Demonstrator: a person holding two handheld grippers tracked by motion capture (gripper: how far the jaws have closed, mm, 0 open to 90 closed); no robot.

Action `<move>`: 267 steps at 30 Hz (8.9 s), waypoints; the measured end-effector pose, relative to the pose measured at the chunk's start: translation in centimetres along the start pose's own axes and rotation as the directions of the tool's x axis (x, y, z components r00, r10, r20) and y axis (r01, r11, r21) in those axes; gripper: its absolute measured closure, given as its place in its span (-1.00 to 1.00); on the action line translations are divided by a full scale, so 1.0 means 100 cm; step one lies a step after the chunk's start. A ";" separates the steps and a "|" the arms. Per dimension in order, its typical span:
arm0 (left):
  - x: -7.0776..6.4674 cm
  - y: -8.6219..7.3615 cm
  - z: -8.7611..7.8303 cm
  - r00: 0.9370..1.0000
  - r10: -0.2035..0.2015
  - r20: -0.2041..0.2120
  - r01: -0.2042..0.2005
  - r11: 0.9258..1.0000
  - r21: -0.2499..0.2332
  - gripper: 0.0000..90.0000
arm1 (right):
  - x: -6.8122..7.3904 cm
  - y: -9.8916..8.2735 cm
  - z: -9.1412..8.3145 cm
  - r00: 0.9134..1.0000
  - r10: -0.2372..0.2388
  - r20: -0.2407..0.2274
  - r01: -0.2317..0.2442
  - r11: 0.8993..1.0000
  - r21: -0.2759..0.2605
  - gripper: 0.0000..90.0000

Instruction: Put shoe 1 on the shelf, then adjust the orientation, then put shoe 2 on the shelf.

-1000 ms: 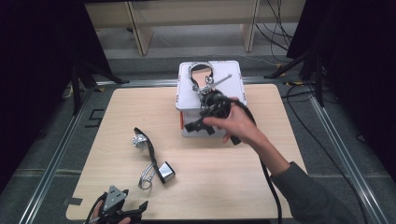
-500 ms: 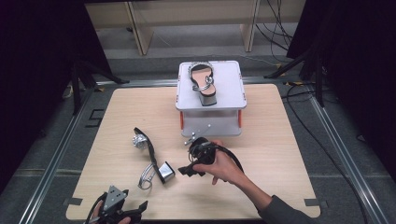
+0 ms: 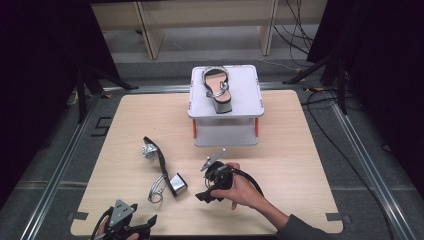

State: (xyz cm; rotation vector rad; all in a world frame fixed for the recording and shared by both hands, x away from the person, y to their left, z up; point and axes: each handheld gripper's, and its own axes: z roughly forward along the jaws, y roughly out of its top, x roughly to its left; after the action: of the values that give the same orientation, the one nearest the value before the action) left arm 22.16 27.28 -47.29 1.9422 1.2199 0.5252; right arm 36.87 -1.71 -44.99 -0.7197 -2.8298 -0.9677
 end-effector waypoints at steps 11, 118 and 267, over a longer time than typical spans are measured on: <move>-0.004 0.013 0.012 0.998 0.061 0.005 -0.061 0.998 0.003 -0.31 | 0.002 -0.006 -0.002 1.000 -0.003 -0.003 0.003 1.000 0.003 -0.58; -0.004 0.013 0.024 0.999 0.035 0.033 -0.038 0.994 0.099 -0.44 | -0.054 0.024 -0.016 0.997 0.024 0.077 -0.015 0.993 -0.114 0.45; -0.005 0.016 0.022 0.999 0.048 0.018 -0.050 0.995 0.082 -0.44 | -0.055 -0.008 -0.017 0.966 0.006 0.257 -0.055 0.982 0.181 -0.05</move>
State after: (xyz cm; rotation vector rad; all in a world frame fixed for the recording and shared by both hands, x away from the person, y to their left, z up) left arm 24.32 25.61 -47.40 2.0467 1.2035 0.4905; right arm 41.28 -5.53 -45.16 -0.9228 -3.0627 -0.6320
